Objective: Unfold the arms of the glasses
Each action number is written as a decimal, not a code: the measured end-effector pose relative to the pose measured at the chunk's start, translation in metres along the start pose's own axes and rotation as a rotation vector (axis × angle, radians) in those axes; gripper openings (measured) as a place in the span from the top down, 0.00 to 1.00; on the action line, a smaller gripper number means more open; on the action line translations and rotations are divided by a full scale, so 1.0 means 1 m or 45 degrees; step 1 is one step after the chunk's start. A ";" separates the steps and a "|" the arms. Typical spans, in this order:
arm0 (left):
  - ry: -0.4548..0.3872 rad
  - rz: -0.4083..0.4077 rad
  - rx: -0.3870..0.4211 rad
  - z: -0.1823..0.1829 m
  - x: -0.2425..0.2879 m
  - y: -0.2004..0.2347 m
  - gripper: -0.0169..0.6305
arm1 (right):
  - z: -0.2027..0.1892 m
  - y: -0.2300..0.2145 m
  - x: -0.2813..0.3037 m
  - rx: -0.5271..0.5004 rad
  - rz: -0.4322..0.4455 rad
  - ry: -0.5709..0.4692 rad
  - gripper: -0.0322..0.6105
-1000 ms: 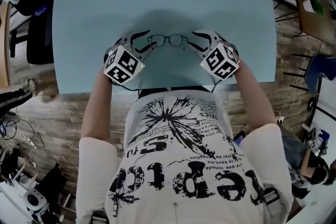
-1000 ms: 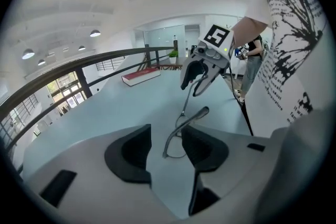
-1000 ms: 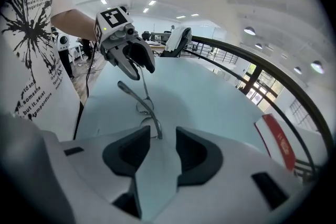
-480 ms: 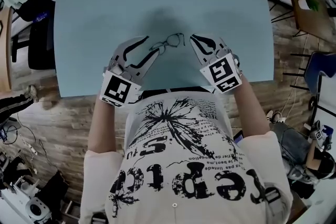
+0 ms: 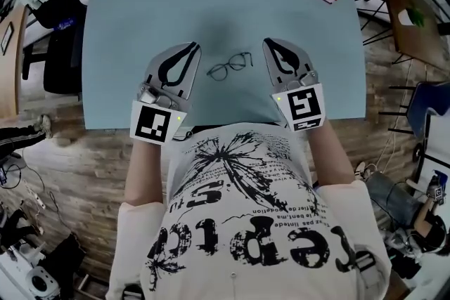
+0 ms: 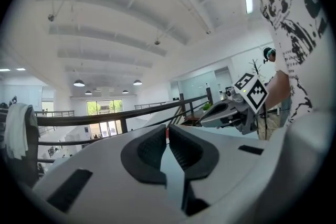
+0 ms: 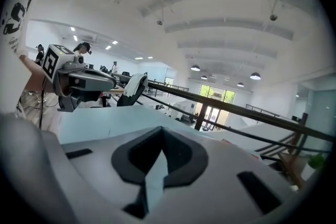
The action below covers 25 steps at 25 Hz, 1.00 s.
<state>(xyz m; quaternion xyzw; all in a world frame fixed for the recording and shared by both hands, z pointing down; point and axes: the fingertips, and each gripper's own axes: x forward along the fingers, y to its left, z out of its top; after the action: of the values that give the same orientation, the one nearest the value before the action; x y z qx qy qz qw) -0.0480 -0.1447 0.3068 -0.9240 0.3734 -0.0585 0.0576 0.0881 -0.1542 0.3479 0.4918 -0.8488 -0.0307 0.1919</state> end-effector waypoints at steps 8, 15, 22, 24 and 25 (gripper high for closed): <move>0.007 0.183 -0.059 -0.005 -0.010 0.024 0.94 | 0.023 -0.011 -0.003 0.054 -0.080 -0.128 0.94; 0.013 0.229 -0.070 -0.004 -0.007 0.033 0.94 | 0.030 -0.020 -0.001 0.041 -0.089 -0.154 0.94; 0.015 0.257 -0.073 -0.001 0.000 0.035 0.94 | 0.029 -0.024 0.001 0.043 -0.088 -0.157 0.94; 0.022 0.259 -0.073 -0.001 0.001 0.036 0.94 | 0.029 -0.025 0.001 0.050 -0.094 -0.160 0.94; 0.027 0.258 -0.072 -0.002 0.002 0.037 0.94 | 0.029 -0.026 0.002 0.054 -0.098 -0.160 0.94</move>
<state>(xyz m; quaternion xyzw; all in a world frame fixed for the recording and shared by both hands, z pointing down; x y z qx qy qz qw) -0.0722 -0.1723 0.3034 -0.8821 0.4670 -0.0515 0.0333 0.0986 -0.1731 0.3153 0.5250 -0.8401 -0.0507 0.1263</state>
